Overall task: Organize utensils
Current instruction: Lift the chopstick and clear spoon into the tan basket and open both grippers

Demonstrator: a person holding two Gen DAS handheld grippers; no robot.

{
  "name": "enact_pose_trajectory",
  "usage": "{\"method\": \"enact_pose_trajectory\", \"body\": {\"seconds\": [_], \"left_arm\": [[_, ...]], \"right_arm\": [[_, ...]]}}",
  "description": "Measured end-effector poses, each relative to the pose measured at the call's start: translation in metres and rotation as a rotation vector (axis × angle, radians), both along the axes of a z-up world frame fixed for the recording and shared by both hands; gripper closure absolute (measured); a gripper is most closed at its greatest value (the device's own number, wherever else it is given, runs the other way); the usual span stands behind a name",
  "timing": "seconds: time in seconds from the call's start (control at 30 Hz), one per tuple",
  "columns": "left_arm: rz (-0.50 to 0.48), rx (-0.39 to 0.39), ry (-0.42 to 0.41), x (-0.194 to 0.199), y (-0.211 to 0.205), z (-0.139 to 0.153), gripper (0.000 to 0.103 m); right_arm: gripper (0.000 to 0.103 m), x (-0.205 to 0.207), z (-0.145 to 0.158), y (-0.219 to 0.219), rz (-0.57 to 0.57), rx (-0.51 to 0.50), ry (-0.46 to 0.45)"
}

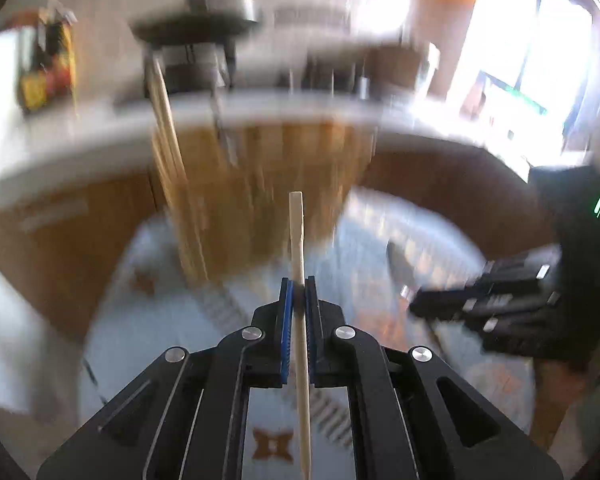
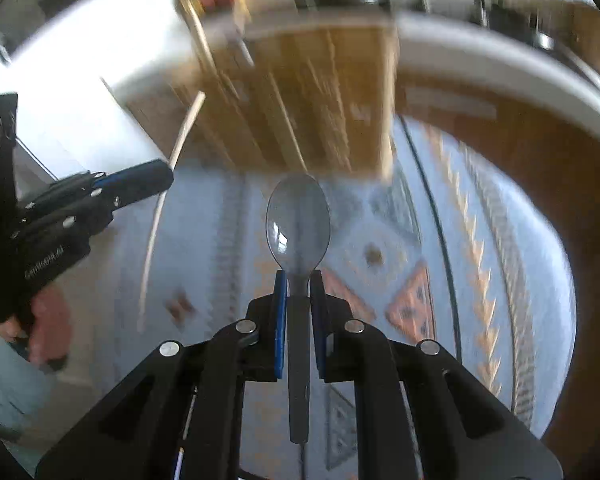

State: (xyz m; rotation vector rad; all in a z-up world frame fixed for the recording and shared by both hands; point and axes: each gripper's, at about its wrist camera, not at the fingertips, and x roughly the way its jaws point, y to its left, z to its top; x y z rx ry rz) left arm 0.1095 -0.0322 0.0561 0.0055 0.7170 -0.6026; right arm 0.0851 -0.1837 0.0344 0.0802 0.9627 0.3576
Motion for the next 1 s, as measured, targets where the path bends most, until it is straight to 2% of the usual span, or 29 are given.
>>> {"method": "enact_pose_trajectory", "body": {"seconds": [0.07, 0.2, 0.23, 0.33, 0.4, 0.5, 0.6, 0.8, 1.0], "left_arm": [[0.048, -0.083, -0.121, -0.001, 0.013, 0.034, 0.099], [0.146, -0.207, -0.331, 0.005, 0.028, 0.08, 0.099], [0.172, -0.233, -0.371, 0.009, 0.027, 0.089, 0.099], [0.246, -0.289, -0.454, 0.018, 0.029, 0.101, 0.099], [0.301, -0.299, -0.495, 0.031, 0.022, 0.1, 0.099], [0.37, -0.282, -0.531, 0.048, 0.018, 0.096, 0.099], [0.394, -0.269, -0.53, 0.063, 0.013, 0.083, 0.099], [0.42, -0.237, -0.551, 0.082, 0.013, 0.055, 0.099], [0.404, -0.217, -0.539, 0.086, 0.016, 0.038, 0.098]], "right_arm": [[0.093, 0.001, 0.027, 0.001, 0.003, 0.043, -0.102], [0.093, 0.013, 0.08, 0.005, -0.013, 0.123, -0.334], [0.093, 0.015, 0.085, 0.005, -0.019, 0.124, -0.371], [0.093, 0.039, 0.106, 0.019, -0.063, 0.115, -0.499], [0.093, 0.06, 0.114, 0.023, -0.088, 0.129, -0.54], [0.093, 0.082, 0.116, 0.023, -0.129, 0.107, -0.596], [0.093, 0.11, 0.111, 0.033, -0.149, 0.057, -0.629], [0.093, 0.119, 0.072, 0.036, -0.156, -0.053, -0.675], [0.093, 0.117, 0.049, 0.031, -0.147, -0.015, -0.663]]}}
